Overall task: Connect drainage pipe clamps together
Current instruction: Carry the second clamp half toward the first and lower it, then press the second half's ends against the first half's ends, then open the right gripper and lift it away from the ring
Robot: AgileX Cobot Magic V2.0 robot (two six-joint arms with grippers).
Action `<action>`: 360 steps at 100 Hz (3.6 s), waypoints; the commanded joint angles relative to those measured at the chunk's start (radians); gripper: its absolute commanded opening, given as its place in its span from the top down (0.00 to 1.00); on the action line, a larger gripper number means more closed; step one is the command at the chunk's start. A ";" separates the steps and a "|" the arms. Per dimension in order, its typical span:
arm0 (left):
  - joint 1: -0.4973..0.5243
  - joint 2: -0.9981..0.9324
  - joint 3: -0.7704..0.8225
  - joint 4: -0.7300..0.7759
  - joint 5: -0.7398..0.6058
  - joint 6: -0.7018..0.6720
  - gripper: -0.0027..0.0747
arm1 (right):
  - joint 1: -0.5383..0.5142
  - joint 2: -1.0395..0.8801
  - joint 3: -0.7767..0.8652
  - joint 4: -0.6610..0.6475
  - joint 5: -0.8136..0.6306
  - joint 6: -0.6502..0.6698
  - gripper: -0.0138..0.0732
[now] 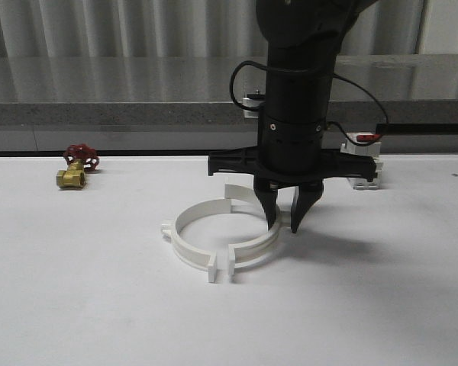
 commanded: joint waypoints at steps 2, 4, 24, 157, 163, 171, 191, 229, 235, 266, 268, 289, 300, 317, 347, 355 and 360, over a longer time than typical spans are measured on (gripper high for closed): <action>0.001 0.000 -0.027 0.002 -0.074 0.000 0.99 | -0.001 -0.051 -0.031 -0.020 -0.007 0.011 0.75; 0.001 0.000 -0.027 0.002 -0.074 0.000 0.99 | -0.001 -0.051 -0.031 -0.020 -0.007 0.012 0.75; 0.001 0.000 -0.027 0.002 -0.074 0.000 0.99 | -0.001 -0.050 -0.031 -0.023 -0.005 0.027 0.75; 0.001 0.000 -0.027 0.002 -0.074 0.000 0.99 | 0.000 -0.050 -0.031 -0.011 0.014 0.120 0.75; 0.001 0.000 -0.027 0.002 -0.074 0.000 0.99 | 0.000 -0.050 -0.031 -0.011 0.013 0.120 0.75; 0.001 0.000 -0.027 0.002 -0.074 0.000 0.99 | 0.000 -0.050 -0.031 -0.008 0.013 0.120 0.75; 0.001 0.000 -0.027 0.002 -0.074 0.000 0.99 | 0.002 -0.050 -0.031 0.010 0.011 0.120 0.75; 0.001 0.000 -0.027 0.002 -0.074 0.000 0.99 | 0.003 -0.050 -0.031 0.016 0.010 0.120 0.75; 0.001 0.000 -0.027 0.002 -0.074 0.000 0.99 | 0.003 -0.050 -0.031 0.018 0.010 0.120 0.75; 0.001 0.000 -0.027 0.002 -0.074 0.000 0.99 | 0.003 -0.050 -0.031 0.031 0.014 0.120 0.75; 0.001 0.000 -0.027 0.002 -0.074 0.000 0.99 | 0.003 -0.050 -0.031 0.031 0.014 0.120 0.75; 0.001 0.000 -0.027 0.002 -0.074 0.000 0.99 | 0.003 -0.050 -0.031 0.036 0.017 0.120 0.65; 0.001 0.000 -0.027 0.002 -0.074 0.000 0.99 | 0.003 -0.050 -0.031 0.036 0.019 0.120 0.51; 0.001 0.000 -0.027 0.002 -0.074 0.000 0.99 | 0.003 -0.050 -0.031 0.036 0.020 0.119 0.37; 0.001 0.000 -0.027 0.002 -0.074 0.000 0.99 | 0.003 -0.056 -0.052 0.022 0.003 0.102 0.37; 0.001 0.000 -0.027 0.002 -0.074 0.000 0.99 | 0.003 -0.064 -0.084 0.022 0.003 0.057 0.37; 0.001 0.000 -0.027 0.002 -0.074 0.000 0.99 | 0.002 -0.073 -0.104 0.022 0.003 0.018 0.37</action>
